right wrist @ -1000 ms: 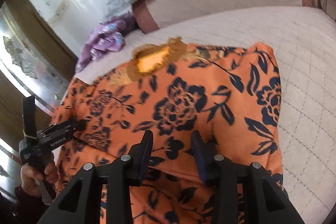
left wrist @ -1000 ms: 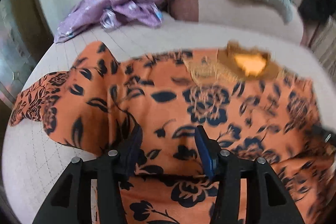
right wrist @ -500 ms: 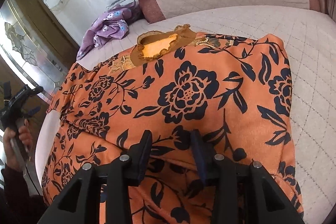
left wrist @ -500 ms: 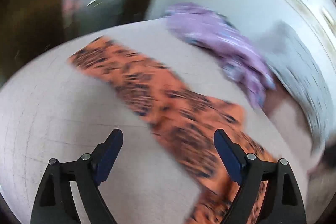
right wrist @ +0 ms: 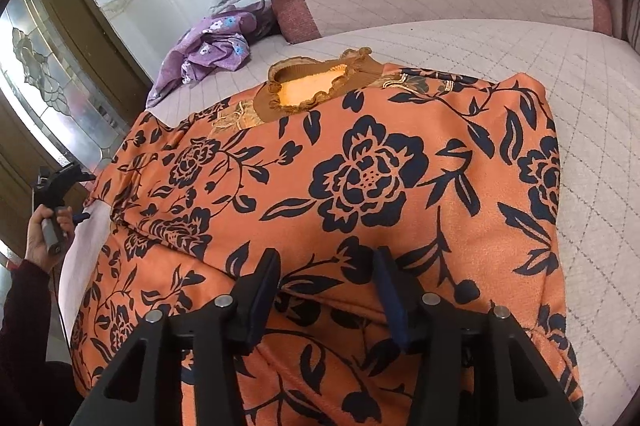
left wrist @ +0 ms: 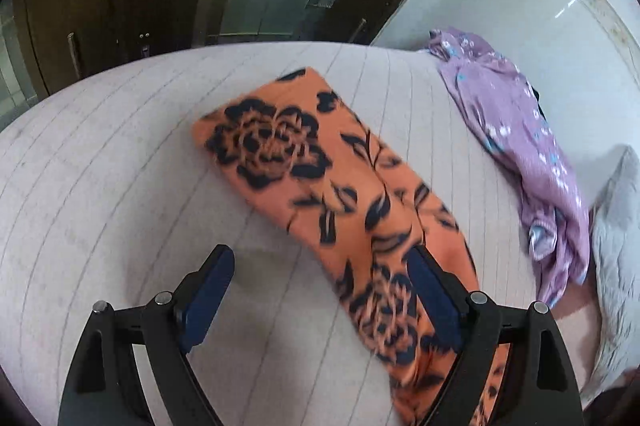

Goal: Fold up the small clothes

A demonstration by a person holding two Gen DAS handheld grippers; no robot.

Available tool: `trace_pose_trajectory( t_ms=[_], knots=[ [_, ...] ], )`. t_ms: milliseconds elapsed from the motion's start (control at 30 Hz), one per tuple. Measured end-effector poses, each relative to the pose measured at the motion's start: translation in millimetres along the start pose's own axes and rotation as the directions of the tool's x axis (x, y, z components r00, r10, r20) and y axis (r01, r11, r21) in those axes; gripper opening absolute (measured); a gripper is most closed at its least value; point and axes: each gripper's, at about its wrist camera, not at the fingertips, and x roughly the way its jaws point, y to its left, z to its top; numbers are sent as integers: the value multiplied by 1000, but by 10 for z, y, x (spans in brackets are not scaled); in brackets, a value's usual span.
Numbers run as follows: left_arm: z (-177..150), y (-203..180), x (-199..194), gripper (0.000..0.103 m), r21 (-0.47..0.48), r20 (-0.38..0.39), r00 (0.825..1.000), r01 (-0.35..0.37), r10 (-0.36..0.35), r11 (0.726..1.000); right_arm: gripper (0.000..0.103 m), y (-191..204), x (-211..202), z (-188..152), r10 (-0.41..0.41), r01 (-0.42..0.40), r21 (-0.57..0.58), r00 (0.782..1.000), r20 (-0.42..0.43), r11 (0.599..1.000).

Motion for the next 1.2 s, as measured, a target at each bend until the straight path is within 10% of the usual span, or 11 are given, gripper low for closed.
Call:
trace_pose_trajectory(
  t_ms=[133, 267, 500, 633, 767, 900, 1100, 1200],
  knots=[
    [47, -42, 70, 84, 39, 48, 999, -23, 21, 999, 54, -4, 9, 6, 3, -3, -1, 1000, 1, 1000],
    [71, -141, 195, 8, 110, 23, 1000, -21, 19, 994, 54, -10, 4, 5, 9, -9, 3, 1000, 2, 1000],
    [-35, -519, -289, 5, 243, 159, 985, 22, -63, 970, 53, -35, -20, 4, 27, -27, 27, 1000, 7, 999],
    [-372, -1077, -863, 5, 419, 190, 962, 100, -195, 902, 53, -61, -50, 10, 36, -37, 48, 999, 11, 998],
    [-1147, -1731, -1424, 5, 650, 146, 928, 170, -342, 741, 53, -124, -136, 51, 37, -40, 85, 999, 39, 996],
    [-2185, -2248, -1750, 5, 829, -13, 895, 258, -445, 496, 53, -222, -278, 111, 28, -40, 129, 995, 94, 991],
    [-3620, -2510, -1616, 19, 923, -308, 906, 358, -291, 139, 53, -402, -491, 191, 8, -41, 201, 987, 160, 979],
    [-3800, -2410, -1594, 55, 942, -296, 924, 325, -243, 87, 53, -482, -547, 222, -4, -36, 232, 986, 168, 972]
  ],
)
